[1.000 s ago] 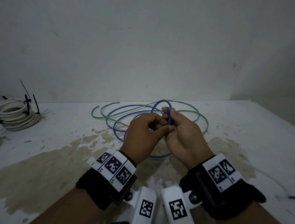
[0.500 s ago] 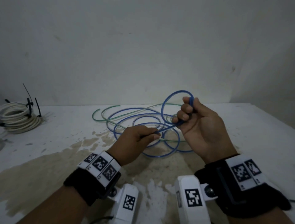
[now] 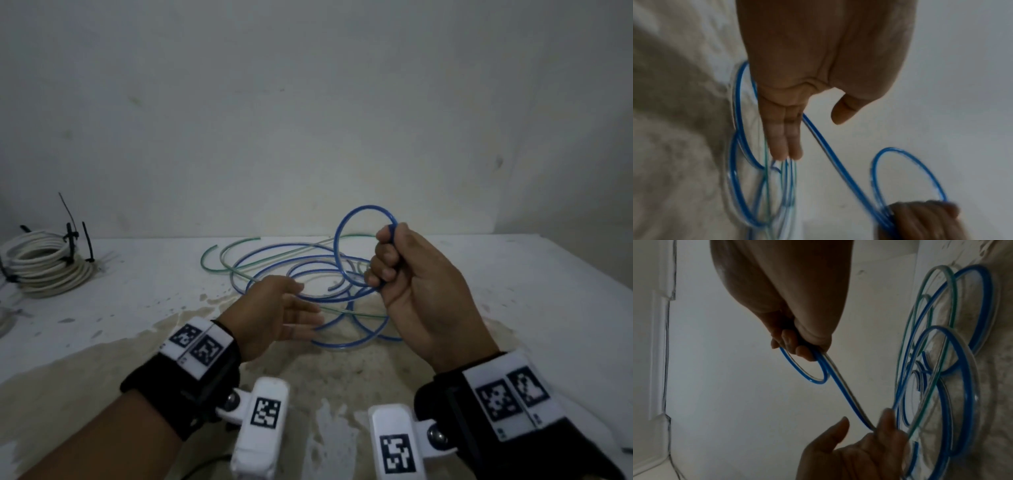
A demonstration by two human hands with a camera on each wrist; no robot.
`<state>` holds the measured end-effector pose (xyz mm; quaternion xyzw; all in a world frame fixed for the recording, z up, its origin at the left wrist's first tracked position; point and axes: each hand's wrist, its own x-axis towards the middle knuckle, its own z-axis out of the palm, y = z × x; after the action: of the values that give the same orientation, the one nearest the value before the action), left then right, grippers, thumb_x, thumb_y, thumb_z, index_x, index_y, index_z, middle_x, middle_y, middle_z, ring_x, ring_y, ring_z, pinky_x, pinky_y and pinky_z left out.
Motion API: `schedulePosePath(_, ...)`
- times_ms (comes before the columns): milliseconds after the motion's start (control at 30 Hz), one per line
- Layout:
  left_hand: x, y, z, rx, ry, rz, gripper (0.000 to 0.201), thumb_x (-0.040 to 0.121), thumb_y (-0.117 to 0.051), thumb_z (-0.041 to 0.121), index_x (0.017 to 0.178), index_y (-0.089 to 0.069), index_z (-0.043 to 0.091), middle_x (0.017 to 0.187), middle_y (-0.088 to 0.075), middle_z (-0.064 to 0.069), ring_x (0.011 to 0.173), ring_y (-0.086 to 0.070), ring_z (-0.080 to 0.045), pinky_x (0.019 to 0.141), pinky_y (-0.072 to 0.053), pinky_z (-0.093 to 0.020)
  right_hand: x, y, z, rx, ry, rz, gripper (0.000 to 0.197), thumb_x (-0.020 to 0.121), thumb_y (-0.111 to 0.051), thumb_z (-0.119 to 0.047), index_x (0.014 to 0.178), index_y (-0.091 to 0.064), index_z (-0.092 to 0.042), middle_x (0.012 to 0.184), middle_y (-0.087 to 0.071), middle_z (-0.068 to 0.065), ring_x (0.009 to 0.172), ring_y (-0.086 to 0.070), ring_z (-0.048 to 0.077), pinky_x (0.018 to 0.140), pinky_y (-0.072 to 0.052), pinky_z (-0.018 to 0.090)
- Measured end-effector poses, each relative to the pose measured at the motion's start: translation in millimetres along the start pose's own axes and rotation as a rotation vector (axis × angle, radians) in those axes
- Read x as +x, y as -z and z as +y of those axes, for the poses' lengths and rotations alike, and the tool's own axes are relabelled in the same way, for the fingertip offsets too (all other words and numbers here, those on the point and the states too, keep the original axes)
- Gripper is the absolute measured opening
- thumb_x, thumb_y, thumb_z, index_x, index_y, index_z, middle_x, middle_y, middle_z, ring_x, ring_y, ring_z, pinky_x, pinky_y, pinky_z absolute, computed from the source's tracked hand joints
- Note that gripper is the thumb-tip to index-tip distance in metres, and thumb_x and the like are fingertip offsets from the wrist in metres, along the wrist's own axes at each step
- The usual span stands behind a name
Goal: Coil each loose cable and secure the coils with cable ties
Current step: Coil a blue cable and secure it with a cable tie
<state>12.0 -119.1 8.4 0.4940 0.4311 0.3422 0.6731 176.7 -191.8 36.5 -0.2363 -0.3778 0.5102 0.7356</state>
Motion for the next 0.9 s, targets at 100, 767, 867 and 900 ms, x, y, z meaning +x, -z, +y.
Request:
schedulePosePath(100, 2.5, -1.7, 9.2, -0.241, -0.119, 0.117, 0.014, 0.098, -0.044, 0.007, 0.096, -0.056, -0.002, 0.075, -0.064, -0.013, 0.056, -0.066, -0.014, 0.056, -0.058, -0.026, -2.9, -4.1, 6.9, -0.040, -0.038, -0.032, 0.031, 0.100, -0.033, -0.022, 0.085, -0.055, -0.006, 0.056, -0.042, -0.005, 0.047, -0.033, 0.008, 0.049, -0.035, 0.021)
schedulePosePath(767, -26.6, -9.0, 35.1, 0.153, -0.439, 0.137, 0.025, 0.098, -0.039, -0.001, 0.095, -0.064, 0.000, 0.069, -0.060, -0.011, 0.057, -0.058, -0.020, 0.054, -0.055, -0.028, -9.8, -5.8, 22.1, -0.549, -0.056, -0.053, 0.016, 0.096, -0.047, -0.008, 0.100, -0.061, -0.013, 0.064, -0.054, 0.001, 0.053, -0.043, 0.010, 0.051, -0.039, 0.023)
schedulePosePath(867, -28.4, -9.9, 35.0, 0.080, -0.394, 0.093, 0.031, 0.098, -0.033, 0.000, 0.091, -0.063, -0.001, 0.067, -0.054, -0.010, 0.052, -0.051, -0.019, 0.051, -0.051, -0.028, -10.2, -3.9, 23.1, -0.656, -0.008, -0.016, 0.017, 0.095, -0.051, -0.013, 0.103, -0.066, -0.017, 0.055, -0.050, -0.001, 0.053, -0.044, 0.012, 0.053, -0.041, 0.023)
schedulePosePath(900, -28.8, -10.6, 34.4, 0.063, -0.382, 0.075, 0.031, 0.099, -0.033, 0.004, 0.092, -0.063, -0.001, 0.067, -0.053, -0.009, 0.052, -0.049, -0.018, 0.052, -0.049, -0.027, -10.7, -4.0, 23.6, -0.698, 0.008, -0.008, 0.017, 0.095, -0.052, -0.014, 0.102, -0.066, -0.019, 0.055, -0.051, -0.002, 0.053, -0.045, 0.011, 0.053, -0.042, 0.023)
